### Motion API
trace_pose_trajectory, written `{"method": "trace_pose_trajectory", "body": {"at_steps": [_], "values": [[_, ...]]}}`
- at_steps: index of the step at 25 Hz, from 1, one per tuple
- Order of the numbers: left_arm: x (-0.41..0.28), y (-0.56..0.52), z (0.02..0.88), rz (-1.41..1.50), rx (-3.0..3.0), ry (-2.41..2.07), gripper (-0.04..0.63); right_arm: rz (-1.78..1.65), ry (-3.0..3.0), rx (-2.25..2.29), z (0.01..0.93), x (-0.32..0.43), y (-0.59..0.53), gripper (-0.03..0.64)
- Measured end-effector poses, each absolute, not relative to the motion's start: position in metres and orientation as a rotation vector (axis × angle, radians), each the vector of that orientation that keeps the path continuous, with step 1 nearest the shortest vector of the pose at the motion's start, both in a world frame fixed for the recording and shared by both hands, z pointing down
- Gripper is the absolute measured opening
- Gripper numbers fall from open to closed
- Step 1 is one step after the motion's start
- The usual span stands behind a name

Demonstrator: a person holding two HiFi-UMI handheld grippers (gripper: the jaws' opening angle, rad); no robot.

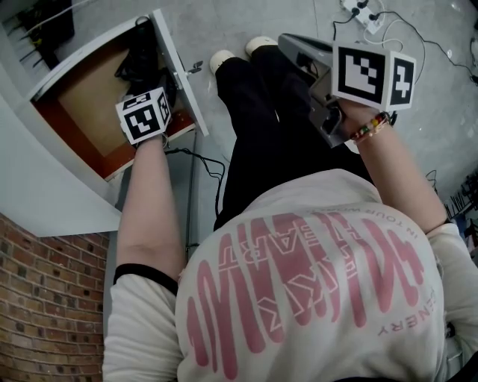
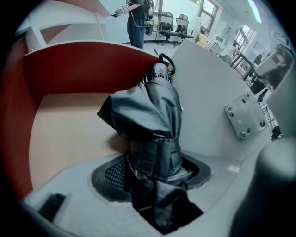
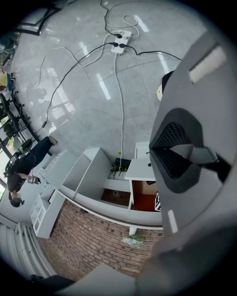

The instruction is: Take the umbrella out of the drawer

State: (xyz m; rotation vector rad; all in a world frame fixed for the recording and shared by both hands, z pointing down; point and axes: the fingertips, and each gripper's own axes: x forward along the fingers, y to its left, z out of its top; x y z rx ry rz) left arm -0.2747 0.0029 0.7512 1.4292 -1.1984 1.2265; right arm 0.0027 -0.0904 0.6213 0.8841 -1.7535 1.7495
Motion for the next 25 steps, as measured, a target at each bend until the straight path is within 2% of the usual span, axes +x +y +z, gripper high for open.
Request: {"method": "trace_pose_trajectory", "body": {"at_steps": [25], "values": [[-0.256, 0.002, 0.71, 1.245, 1.574, -1.197, 0.255, 1.715, -1.863, 0.971, 0.558, 0.006, -0.074, 0.011]]}}
